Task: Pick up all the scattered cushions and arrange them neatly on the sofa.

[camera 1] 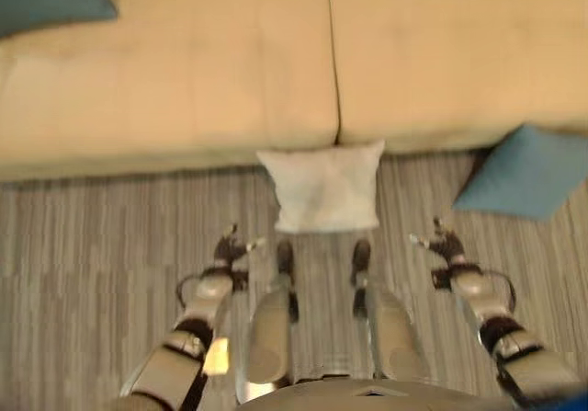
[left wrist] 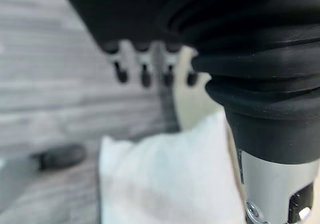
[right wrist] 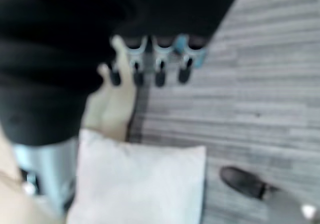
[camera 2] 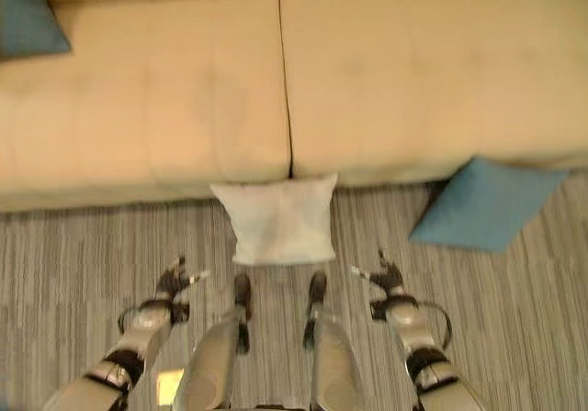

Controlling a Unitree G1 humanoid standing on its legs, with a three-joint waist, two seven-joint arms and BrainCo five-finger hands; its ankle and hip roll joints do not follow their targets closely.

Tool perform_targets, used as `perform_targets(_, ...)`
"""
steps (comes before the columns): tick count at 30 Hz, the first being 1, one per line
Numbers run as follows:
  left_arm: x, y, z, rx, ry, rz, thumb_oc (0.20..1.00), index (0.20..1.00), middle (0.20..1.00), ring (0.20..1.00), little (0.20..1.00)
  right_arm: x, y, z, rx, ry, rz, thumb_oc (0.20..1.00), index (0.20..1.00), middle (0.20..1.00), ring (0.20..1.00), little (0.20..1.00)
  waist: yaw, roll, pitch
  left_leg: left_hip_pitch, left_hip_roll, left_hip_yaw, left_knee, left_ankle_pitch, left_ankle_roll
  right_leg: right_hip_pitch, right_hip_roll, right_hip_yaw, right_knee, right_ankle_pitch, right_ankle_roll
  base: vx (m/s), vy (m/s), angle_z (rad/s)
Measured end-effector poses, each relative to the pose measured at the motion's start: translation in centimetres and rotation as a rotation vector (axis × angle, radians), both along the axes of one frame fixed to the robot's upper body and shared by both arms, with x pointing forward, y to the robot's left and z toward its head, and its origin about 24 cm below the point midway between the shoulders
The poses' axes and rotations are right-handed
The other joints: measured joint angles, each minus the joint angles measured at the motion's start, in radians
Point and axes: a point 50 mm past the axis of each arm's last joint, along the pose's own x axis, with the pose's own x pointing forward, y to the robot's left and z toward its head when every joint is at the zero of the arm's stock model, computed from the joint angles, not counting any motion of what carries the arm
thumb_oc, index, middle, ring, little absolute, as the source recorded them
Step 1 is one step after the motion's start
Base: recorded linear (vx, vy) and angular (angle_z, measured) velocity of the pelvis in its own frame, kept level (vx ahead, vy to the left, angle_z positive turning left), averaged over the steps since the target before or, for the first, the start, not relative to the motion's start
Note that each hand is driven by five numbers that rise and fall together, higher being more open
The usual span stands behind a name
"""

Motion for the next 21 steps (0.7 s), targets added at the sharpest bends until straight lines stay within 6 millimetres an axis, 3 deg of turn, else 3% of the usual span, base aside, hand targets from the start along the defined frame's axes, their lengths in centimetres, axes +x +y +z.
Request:
perform_targets(2,1.8,-0.4,2.1,0.029,-0.07,-0.017,1.0,1.0,1.0,1.0,1.0,1.3,0.4,1.6,-0.034,-0.06,0.014,1.0,1.0,1.0,1.0,1.0,-0.008,-0.008,-0.003,-0.121,0.0,0.0,0.105,-0.034,0.009,-0.127,-0.016,0.015,0.108,-0.037,-0.006,-0.14,0.007,0.01)
perform_targets(4,4.7,-0.3,6.6,0.041,-0.214,-0.013,1.0,1.0,1.0,1.0,1.0,4.9,0.0,7.5,-0.094,-0.243,0.001,1.0,1.0,1.0,1.0,1.0,-0.027,-0.005,0.013,-0.361,0.01,-0.006,0.264,-0.055,0.012,-0.356,-0.025,0.033,0.24,-0.05,-0.012,-0.12,0.027,0.05)
perform_targets(7,6.9,-0.6,10.9,0.045,-0.346,-0.019,1.0,1.0,1.0,1.0,1.0,7.4,0.1,13.7,-0.127,-0.436,-0.009,1.0,1.0,1.0,1.0,1.0,-0.034,-0.002,0.05,-0.529,0.018,-0.009,0.405,-0.089,0.015,-0.522,-0.025,0.055,0.357,-0.07,-0.033,-0.07,0.028,-0.05)
perform_targets(10,8.5,-0.7,14.6,0.065,-0.44,0.032,1.0,1.0,1.0,1.0,1.0,8.9,0.4,19.7,-0.148,-0.616,-0.034,1.0,1.0,1.0,1.0,1.0,-0.026,0.006,0.071,-0.722,0.04,-0.013,0.633,-0.167,0.019,-0.711,-0.018,0.077,0.553,-0.117,-0.055,0.0,-0.009,-0.13)
perform_targets(12,9.2,-0.8,16.5,0.045,-0.485,0.067,1.0,1.0,1.0,1.0,1.0,9.2,-0.3,20.6,-0.166,-0.624,-0.079,1.0,1.0,1.0,1.0,1.0,-0.025,0.005,0.071,-0.834,0.046,-0.033,0.768,-0.215,0.023,-0.817,-0.023,0.082,0.688,-0.17,-0.06,0.05,-0.037,0.06)
perform_targets(15,9.8,-0.5,19.0,0.069,-0.544,0.067,1.0,1.0,1.0,1.0,1.0,9.3,-1.1,22.9,-0.195,-0.675,-0.101,1.0,1.0,1.0,1.0,1.0,-0.022,0.006,0.07,-0.937,0.053,-0.045,0.833,-0.223,0.016,-0.916,-0.023,0.083,0.748,-0.177,-0.068,0.03,-0.025,0.02)
perform_targets(19,10.6,0.8,21.7,0.107,-0.561,0.112,1.0,1.0,1.0,1.0,1.0,9.9,-1.5,25.8,-0.248,-0.711,-0.113,1.0,1.0,1.0,1.0,1.0,-0.026,0.005,0.07,-1.036,0.052,-0.052,0.827,-0.216,0.018,-1.017,-0.023,0.081,0.733,-0.153,-0.065,0.01,0.005,-0.04)
perform_targets(21,10.9,1.2,23.8,0.102,-0.59,0.141,1.0,1.0,1.0,1.0,1.0,10.3,-1.2,27.3,-0.27,-0.721,-0.117,1.0,1.0,1.0,1.0,1.0,-0.027,0.005,0.07,-1.065,0.044,-0.052,0.783,-0.205,0.024,-1.044,-0.016,0.08,0.676,-0.115,-0.063,0.03,0.018,-0.12)
